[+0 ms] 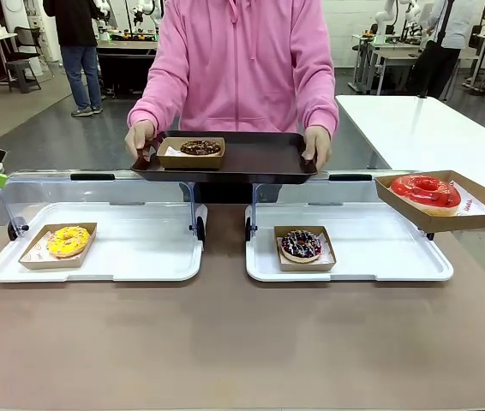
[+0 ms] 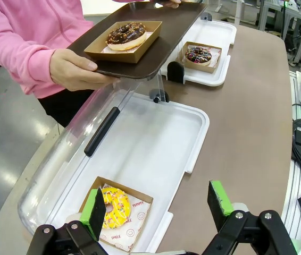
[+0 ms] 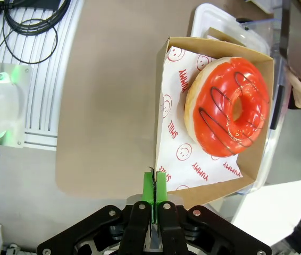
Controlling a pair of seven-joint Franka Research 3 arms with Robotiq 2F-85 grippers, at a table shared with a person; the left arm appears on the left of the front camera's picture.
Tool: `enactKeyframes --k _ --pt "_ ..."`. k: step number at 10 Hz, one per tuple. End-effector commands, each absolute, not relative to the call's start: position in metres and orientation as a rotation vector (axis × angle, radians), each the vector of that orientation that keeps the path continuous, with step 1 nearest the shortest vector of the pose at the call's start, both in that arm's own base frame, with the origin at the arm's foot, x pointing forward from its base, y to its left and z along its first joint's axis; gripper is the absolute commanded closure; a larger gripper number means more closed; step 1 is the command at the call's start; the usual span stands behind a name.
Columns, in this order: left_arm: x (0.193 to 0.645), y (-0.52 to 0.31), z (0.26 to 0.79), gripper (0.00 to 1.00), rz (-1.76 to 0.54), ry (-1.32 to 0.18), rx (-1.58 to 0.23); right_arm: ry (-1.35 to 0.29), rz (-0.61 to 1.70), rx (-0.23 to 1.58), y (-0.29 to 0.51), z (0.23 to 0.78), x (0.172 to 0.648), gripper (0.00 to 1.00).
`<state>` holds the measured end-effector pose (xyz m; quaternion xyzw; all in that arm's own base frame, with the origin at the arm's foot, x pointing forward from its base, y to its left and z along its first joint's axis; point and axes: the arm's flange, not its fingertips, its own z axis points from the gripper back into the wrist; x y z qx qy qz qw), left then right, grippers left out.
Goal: Provide the desired donut to the person.
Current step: Place the picked Paper togo box onto the Handle tray extended by the person.
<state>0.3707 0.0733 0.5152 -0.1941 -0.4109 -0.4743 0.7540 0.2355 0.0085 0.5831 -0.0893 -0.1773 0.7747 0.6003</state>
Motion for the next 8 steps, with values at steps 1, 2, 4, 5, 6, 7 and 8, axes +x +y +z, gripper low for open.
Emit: enactKeyframes --k 1,2,4,5,6,7,8 --pt "0.3703 0.0738 0.5148 0.0 -1.034 -0.899 -0.427 -0.386 1.783 -0.213 0.0078 0.5833 0.2374 1.0" --pt "0.3703 0.0738 0.5148 0.0 -1.034 -0.899 -0.427 -0.386 1.783 -0.213 0.0078 0.5833 0.2374 1.0" --pt "0.3703 0.0738 0.5148 0.0 -1.034 -0.899 -0.427 -0.386 1.783 -0.213 0.0078 0.5833 0.2374 1.0" --pt "0.3703 0.0738 0.5148 0.0 -1.034 -0.899 -0.427 -0.386 1.783 -0.213 0.0078 0.5833 0.2374 1.0" --pt "0.3703 0.0738 0.5148 0.0 -1.034 -0.899 -0.427 -0.386 1.783 -0.213 0.0078 0.5833 0.2374 1.0" --pt "0.3703 0.0738 0.5148 0.0 -1.034 -0.899 -0.427 -0.386 1.783 -0.213 0.0078 0.5833 0.2374 1.0" --pt "0.3703 0.0738 0.5148 0.0 -1.034 -0.899 -0.427 -0.386 1.783 -0.213 0.0078 0.5833 0.2374 1.0"
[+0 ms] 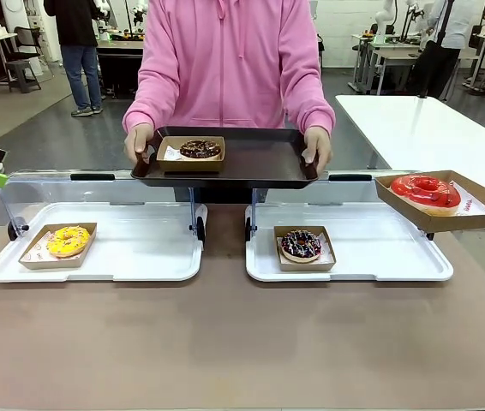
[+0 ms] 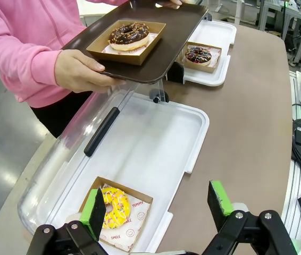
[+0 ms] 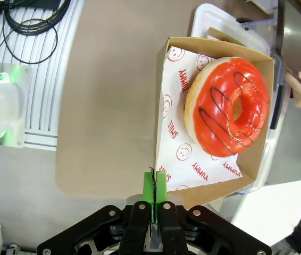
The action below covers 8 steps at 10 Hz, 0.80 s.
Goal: Provide the desired donut to the person.
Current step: Place the picked Paper togo box onto the Handle tray extended by the person.
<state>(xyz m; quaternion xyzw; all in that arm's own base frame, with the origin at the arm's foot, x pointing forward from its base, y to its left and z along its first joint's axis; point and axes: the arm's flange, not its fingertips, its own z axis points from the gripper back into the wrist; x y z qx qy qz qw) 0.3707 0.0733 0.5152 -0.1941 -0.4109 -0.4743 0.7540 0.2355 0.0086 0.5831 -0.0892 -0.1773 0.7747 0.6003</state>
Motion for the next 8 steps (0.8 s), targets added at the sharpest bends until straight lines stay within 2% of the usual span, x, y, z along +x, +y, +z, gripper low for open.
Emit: enactKeyframes --k 1,3,5,7,8 --pt "0.37 0.074 0.515 0.0 -1.034 -0.899 -0.427 -0.386 1.783 -0.213 0.008 0.583 0.237 1.0" --pt "0.37 0.074 0.515 0.0 -1.034 -0.899 -0.427 -0.411 1.796 -0.207 0.009 0.583 0.235 0.99" --pt "0.37 0.074 0.515 0.0 -1.034 -0.899 -0.427 -0.339 1.798 -0.147 0.08 0.637 0.302 0.99" --pt "0.37 0.074 0.515 0.0 -1.034 -0.899 -0.427 -0.267 1.697 -0.216 0.162 0.659 0.365 0.99" --pt "0.37 0.074 0.515 0.0 -1.034 -0.899 -0.427 -0.301 1.659 -0.262 0.197 0.66 0.388 0.99"
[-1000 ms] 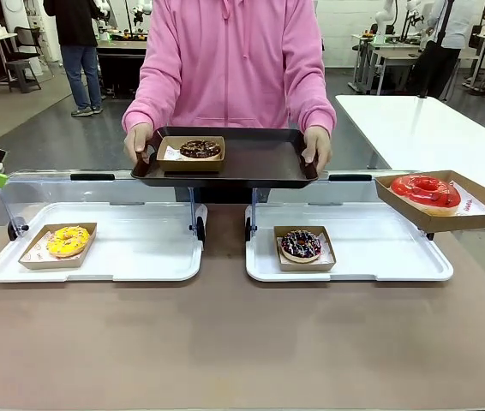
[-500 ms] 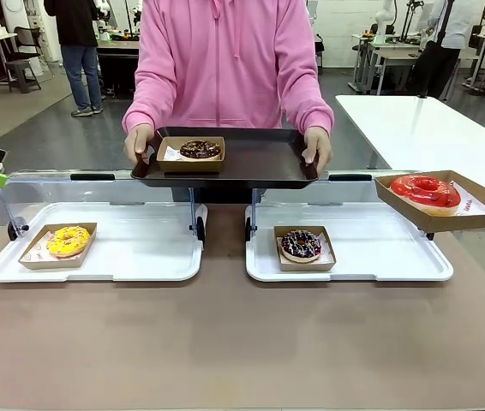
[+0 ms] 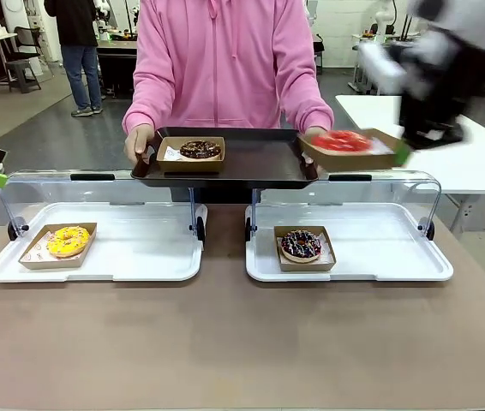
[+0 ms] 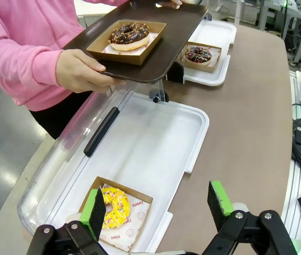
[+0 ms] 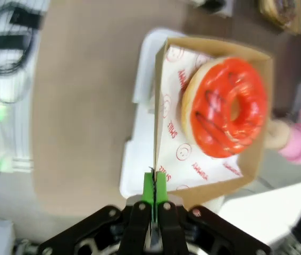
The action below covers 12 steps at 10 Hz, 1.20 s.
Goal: Provide the desired donut to the person.
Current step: Place the picked Paper togo box onto the Handle tray extended by the person.
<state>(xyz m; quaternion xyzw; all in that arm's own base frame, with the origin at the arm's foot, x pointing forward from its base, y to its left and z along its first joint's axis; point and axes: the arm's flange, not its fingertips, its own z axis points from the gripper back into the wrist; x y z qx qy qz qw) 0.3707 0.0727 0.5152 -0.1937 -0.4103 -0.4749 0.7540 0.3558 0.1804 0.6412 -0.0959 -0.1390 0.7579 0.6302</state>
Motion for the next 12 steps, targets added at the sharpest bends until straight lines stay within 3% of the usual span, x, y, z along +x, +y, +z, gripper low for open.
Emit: enactKeyframes --k 1,7,12 --pt "0.37 0.074 0.515 0.0 -1.034 -0.899 -0.427 -0.33 1.619 -0.321 0.23 0.652 0.408 0.99" --pt "0.37 0.074 0.515 0.0 -1.034 -0.899 -0.427 -0.36 1.613 -0.401 0.29 0.568 0.511 0.99" --pt "0.37 0.074 0.515 0.0 -1.034 -0.899 -0.427 -0.4 1.634 -0.455 0.29 0.531 0.526 0.99"
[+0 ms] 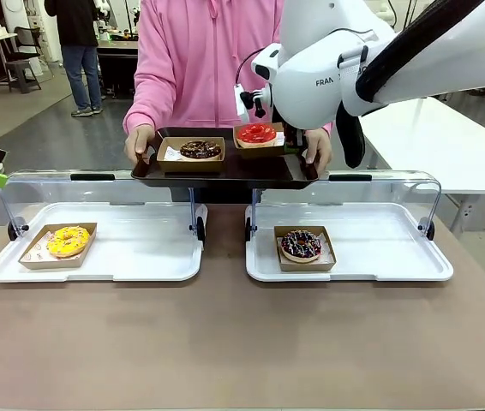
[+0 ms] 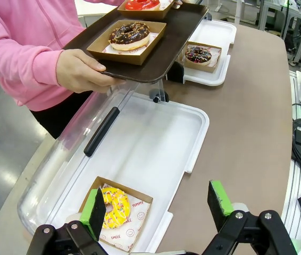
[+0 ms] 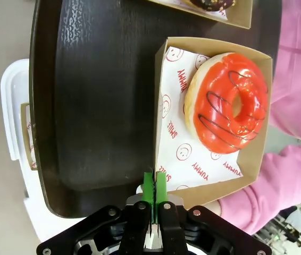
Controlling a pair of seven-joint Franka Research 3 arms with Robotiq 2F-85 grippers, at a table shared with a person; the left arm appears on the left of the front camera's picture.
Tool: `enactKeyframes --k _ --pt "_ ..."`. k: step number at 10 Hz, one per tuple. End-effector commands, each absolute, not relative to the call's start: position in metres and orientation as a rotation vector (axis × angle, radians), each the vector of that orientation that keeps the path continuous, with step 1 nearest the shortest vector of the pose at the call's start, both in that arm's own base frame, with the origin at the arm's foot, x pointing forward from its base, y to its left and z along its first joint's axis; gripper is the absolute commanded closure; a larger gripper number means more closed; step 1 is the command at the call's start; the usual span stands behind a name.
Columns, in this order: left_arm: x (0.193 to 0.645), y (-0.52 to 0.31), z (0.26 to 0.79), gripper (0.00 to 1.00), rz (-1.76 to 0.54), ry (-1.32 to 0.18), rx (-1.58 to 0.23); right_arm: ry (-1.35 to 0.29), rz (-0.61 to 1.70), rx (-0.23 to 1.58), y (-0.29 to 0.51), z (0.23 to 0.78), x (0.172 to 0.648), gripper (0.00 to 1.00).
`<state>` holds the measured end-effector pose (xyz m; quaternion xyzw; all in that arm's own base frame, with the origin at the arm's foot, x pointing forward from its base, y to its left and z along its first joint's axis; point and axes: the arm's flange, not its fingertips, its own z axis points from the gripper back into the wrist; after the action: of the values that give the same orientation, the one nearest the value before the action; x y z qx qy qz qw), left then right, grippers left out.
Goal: Provide the desired donut to the person.
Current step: Place the picked Paper togo box onto the Handle tray extended by the person.
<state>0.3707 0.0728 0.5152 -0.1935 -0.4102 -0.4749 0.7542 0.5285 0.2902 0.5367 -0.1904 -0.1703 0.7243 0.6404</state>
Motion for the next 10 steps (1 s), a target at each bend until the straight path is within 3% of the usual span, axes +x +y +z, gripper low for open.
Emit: enactKeyframes --k 1,4,5,6,8,10 --pt "0.37 0.074 0.515 0.0 -1.034 -0.899 -0.427 -0.408 1.647 -0.442 0.29 0.528 0.527 0.99" --pt "0.37 0.074 0.515 0.0 -1.034 -0.899 -0.427 -0.415 1.659 -0.405 0.288 0.519 0.53 0.99" --pt "0.37 0.074 0.515 0.0 -1.034 -0.899 -0.427 -0.412 1.668 -0.387 0.288 0.516 0.531 0.77" --pt "0.37 0.074 0.515 0.0 -1.034 -0.899 -0.427 -0.418 1.679 -0.369 0.288 0.515 0.53 0.39" --pt "0.37 0.074 0.515 0.0 -1.034 -0.899 -0.427 -0.442 1.684 -0.336 0.284 0.523 0.527 0.0" --pt "0.37 0.074 0.515 0.0 -1.034 -0.899 -0.427 -0.451 1.711 -0.289 0.28 0.538 0.518 0.0"
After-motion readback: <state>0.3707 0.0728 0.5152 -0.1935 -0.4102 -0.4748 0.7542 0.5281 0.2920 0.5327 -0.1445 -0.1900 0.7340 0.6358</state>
